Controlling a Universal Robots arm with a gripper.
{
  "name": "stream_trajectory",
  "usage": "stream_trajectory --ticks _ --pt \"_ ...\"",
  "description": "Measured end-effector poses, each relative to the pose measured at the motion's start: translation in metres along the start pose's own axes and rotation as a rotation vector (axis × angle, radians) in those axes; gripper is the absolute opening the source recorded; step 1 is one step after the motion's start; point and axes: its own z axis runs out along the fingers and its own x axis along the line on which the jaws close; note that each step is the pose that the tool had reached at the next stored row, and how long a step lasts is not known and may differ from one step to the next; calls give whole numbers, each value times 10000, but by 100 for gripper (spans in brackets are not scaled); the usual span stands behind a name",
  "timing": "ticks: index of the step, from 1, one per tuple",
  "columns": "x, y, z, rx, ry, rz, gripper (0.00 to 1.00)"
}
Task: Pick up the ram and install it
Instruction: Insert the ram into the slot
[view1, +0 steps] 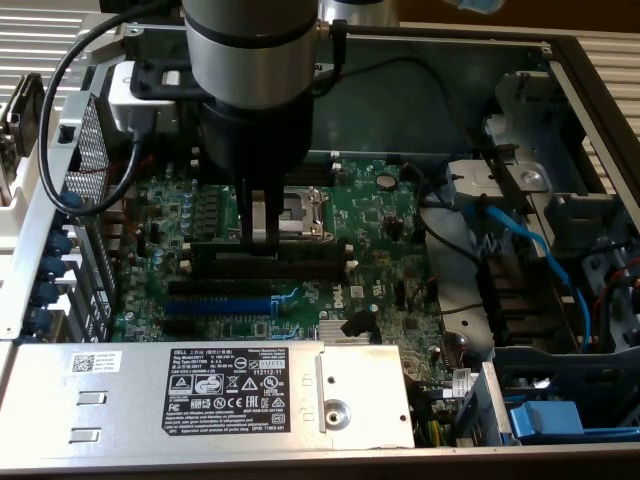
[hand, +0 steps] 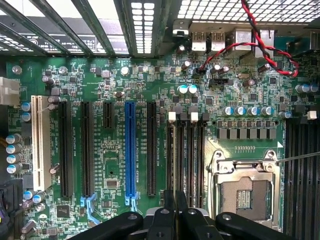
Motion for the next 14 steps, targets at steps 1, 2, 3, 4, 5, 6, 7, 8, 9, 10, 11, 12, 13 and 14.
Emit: stream_trajectory --ticks 1,2,3,4,5,6,7,8,9,10,11,12,13,14 --pt "0 -2 0 -1 2 -2 12" --pt "0 -7 0 -1 3 -2 12" --pt "-1 -12 1 -1 5 -1 12" --pt "-2 -16 1 -1 5 -1 12" --pt "-2 -21 2 -1 5 -2 12" --pt "-2 -21 2 -1 6 -1 12" --pt "-2 -24 1 -1 10 -1 12" --pt "-4 -24 2 -3 10 -2 12" --pt "-6 -25 2 -5 11 -2 12" --pt "-7 -24 2 -6 11 -2 12" --pt "-11 -24 3 -7 14 -1 12" --pt "-13 -24 4 -6 13 -1 12" --pt "-14 -24 5 -7 14 -2 12" --pt "-14 -23 5 -7 15 -2 12"
